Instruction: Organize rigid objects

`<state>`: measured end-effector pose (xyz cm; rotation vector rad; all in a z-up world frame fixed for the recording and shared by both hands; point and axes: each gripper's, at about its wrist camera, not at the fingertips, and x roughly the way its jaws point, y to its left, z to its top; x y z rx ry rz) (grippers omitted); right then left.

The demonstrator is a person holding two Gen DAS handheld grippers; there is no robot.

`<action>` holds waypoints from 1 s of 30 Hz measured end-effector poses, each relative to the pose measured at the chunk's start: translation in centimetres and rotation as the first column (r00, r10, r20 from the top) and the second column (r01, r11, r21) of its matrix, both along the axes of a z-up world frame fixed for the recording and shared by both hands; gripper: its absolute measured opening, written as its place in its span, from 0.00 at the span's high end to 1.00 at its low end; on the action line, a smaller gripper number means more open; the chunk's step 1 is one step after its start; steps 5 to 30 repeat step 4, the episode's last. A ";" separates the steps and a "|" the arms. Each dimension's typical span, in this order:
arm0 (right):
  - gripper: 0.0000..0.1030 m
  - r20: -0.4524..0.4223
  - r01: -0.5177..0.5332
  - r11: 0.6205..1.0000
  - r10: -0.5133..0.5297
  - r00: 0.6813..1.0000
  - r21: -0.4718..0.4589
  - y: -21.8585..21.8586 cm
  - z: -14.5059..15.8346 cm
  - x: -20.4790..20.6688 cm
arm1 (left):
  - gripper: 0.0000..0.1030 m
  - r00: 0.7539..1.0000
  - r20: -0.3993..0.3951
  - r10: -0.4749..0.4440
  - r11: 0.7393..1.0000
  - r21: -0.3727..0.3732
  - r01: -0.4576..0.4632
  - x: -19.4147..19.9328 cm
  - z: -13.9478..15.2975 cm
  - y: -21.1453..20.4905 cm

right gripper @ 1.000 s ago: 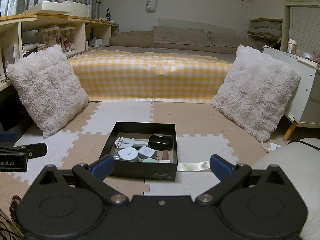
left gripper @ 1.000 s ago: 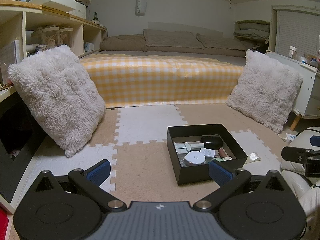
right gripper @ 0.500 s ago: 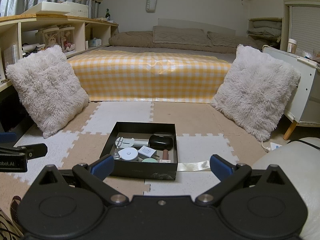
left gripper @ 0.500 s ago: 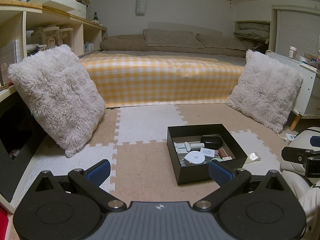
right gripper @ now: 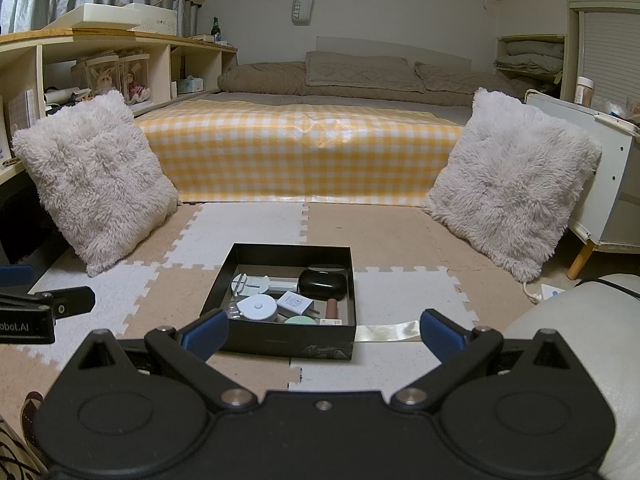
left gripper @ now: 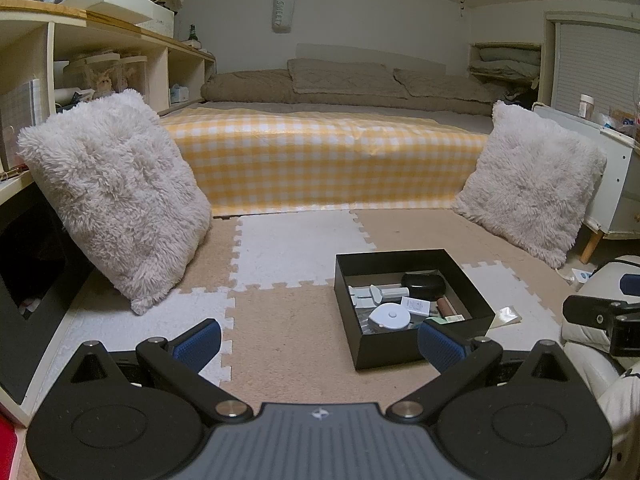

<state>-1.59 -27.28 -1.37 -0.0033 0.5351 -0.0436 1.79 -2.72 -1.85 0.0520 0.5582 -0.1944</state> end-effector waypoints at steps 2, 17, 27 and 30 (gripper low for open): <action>0.00 0.000 0.000 1.000 0.000 1.000 0.001 0.0 0.0 0.0 | 0.00 1.000 0.001 -0.001 1.000 0.002 0.001 -0.2 0.0 -0.1; 0.00 0.000 0.000 1.000 0.000 1.000 0.001 0.0 0.0 0.0 | 0.00 1.000 -0.002 -0.002 1.000 0.005 0.002 -0.2 0.0 -0.3; 0.00 0.000 0.000 1.000 0.000 1.000 0.001 0.0 0.0 0.0 | 0.00 1.000 -0.002 -0.002 1.000 0.005 0.002 -0.2 0.0 -0.3; 0.00 0.000 0.000 1.000 0.000 1.000 0.001 0.0 0.0 0.0 | 0.00 1.000 -0.002 -0.002 1.000 0.005 0.002 -0.2 0.0 -0.3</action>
